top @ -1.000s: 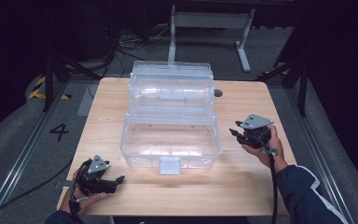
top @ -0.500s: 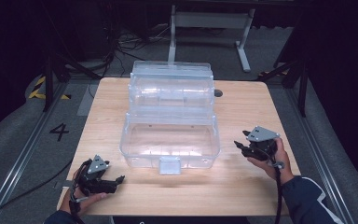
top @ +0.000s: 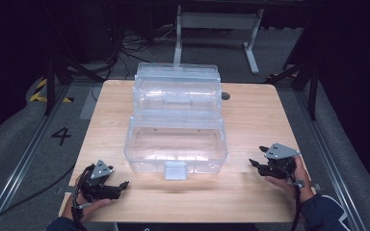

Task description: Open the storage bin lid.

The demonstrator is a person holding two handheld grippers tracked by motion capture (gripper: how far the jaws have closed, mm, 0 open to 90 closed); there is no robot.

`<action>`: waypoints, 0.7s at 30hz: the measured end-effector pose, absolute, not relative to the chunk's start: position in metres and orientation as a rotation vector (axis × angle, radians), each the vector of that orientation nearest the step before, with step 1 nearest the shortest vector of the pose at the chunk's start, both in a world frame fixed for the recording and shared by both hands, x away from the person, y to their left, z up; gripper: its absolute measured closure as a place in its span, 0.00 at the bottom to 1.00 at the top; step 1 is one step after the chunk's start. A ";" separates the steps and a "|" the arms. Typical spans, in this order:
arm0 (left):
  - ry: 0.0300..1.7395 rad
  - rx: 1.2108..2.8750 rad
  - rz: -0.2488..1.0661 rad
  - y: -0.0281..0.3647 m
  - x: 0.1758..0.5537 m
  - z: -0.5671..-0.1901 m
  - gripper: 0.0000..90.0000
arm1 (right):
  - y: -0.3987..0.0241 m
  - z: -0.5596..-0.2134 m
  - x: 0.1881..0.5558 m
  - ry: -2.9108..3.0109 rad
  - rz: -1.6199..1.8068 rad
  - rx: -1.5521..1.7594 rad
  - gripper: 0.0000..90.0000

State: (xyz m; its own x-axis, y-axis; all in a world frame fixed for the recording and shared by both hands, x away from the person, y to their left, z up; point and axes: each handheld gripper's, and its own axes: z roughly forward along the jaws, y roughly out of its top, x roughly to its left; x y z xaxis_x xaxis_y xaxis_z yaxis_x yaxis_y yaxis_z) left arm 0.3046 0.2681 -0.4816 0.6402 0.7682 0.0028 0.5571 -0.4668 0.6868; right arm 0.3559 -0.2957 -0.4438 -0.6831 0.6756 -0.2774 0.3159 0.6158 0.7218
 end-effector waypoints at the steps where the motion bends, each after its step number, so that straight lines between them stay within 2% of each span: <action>1: 1.026 2.197 0.411 0.268 0.305 -0.482 0.18 | -0.297 -0.446 0.354 2.308 0.887 0.786 0.44; 9: 1.028 2.195 0.411 0.268 0.304 -0.482 0.18 | -0.306 -0.457 0.342 2.327 0.886 0.809 0.44; 21: 1.027 2.198 0.412 0.268 0.305 -0.482 0.18 | -0.335 -0.470 0.319 2.281 0.937 0.986 0.36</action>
